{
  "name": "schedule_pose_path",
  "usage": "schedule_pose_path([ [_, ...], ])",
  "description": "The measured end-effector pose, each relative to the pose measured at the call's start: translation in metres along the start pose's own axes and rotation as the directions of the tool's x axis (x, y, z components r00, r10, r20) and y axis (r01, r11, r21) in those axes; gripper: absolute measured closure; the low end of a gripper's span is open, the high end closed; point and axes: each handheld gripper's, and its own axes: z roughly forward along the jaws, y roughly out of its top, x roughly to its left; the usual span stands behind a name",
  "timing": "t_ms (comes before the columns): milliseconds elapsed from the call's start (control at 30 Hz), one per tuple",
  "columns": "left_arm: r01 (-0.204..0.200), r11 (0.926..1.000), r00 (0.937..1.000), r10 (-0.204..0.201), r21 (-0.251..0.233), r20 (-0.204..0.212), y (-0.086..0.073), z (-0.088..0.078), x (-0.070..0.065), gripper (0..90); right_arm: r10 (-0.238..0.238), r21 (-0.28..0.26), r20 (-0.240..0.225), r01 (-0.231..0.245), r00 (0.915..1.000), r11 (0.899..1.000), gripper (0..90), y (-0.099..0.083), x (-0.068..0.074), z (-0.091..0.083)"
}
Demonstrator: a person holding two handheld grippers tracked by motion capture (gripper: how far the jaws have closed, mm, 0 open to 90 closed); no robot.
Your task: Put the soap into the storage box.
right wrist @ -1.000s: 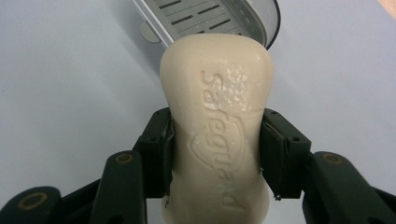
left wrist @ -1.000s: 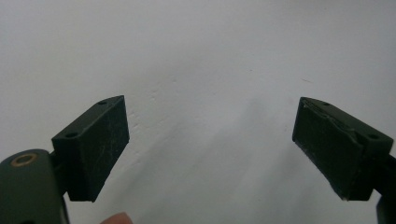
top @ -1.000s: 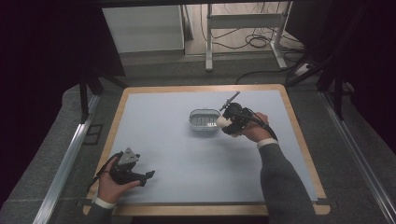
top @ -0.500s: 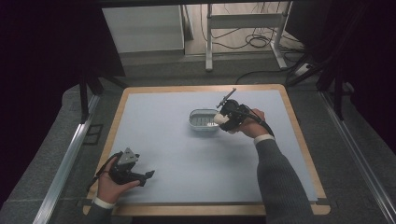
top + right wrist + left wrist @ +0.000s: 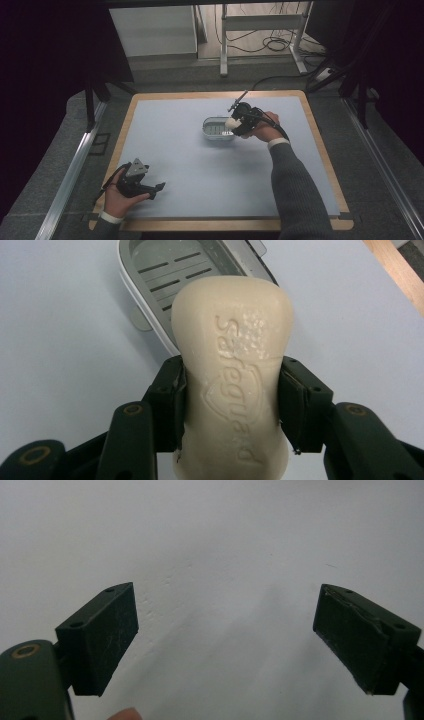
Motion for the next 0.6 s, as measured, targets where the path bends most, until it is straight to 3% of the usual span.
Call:
schedule_pose_path([
  [600, -0.006, 0.9999, 1.0000, 0.006, 0.010, -0.001, 0.000, 0.002, 0.000, 11.3, -0.049, -0.001, -0.014, 0.049, 0.9987, 0.999, 49.2, 0.020, -0.012, 0.017],
])
